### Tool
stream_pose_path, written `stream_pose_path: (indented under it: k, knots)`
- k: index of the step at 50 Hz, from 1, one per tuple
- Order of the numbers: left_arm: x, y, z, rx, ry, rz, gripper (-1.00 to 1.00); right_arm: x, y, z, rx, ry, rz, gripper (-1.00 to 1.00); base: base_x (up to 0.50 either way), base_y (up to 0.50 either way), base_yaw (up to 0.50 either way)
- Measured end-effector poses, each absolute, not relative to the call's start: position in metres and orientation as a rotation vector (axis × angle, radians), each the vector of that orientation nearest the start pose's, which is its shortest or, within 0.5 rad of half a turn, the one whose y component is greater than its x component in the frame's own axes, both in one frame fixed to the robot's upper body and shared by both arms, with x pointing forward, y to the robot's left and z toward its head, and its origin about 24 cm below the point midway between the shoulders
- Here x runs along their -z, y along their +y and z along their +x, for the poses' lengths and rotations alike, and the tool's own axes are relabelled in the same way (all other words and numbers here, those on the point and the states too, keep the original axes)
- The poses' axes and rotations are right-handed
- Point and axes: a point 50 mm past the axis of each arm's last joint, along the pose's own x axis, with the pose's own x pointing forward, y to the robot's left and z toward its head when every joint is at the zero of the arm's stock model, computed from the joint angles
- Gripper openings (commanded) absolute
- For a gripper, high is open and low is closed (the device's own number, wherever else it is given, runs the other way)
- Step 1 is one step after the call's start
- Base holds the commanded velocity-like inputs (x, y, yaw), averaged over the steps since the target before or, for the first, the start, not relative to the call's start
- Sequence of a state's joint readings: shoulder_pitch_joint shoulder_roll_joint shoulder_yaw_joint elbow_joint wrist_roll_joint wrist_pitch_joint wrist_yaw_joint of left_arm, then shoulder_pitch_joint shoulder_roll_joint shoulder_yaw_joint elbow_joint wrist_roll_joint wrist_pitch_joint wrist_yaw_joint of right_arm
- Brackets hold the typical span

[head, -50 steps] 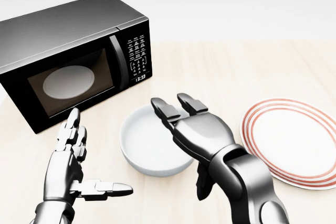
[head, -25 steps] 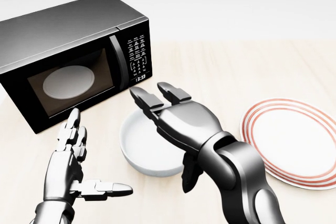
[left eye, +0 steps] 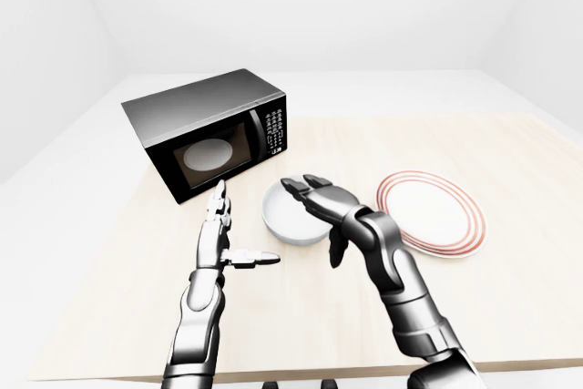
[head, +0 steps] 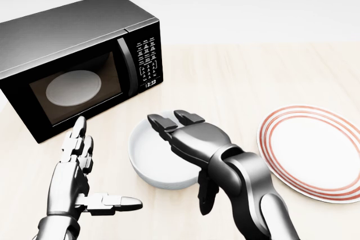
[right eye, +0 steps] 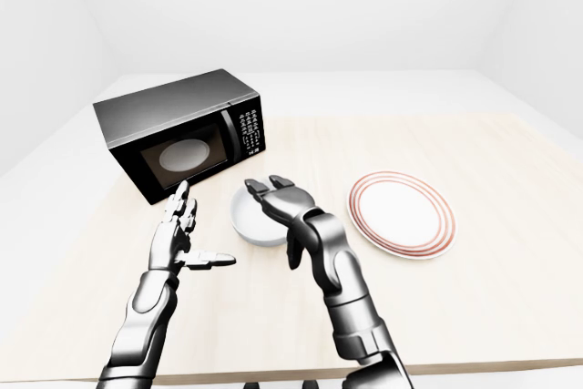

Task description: Pick up the white bowl and put it on the plate.

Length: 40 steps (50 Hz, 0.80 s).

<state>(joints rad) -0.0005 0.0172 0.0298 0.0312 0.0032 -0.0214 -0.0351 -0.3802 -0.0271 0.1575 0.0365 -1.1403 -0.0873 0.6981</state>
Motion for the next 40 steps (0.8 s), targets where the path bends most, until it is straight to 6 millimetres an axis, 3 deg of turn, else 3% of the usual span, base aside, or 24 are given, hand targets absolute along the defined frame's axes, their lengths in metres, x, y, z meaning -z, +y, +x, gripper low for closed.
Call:
stream_pose_path:
  k: [40]
  knots:
    - [-0.035, 0.157, 0.254, 0.008, 0.011, 0.023, 1.0, -0.058, -0.073, 0.302, -0.799, 0.108, -1.328, 1.0, 0.0, 0.0, 0.0]
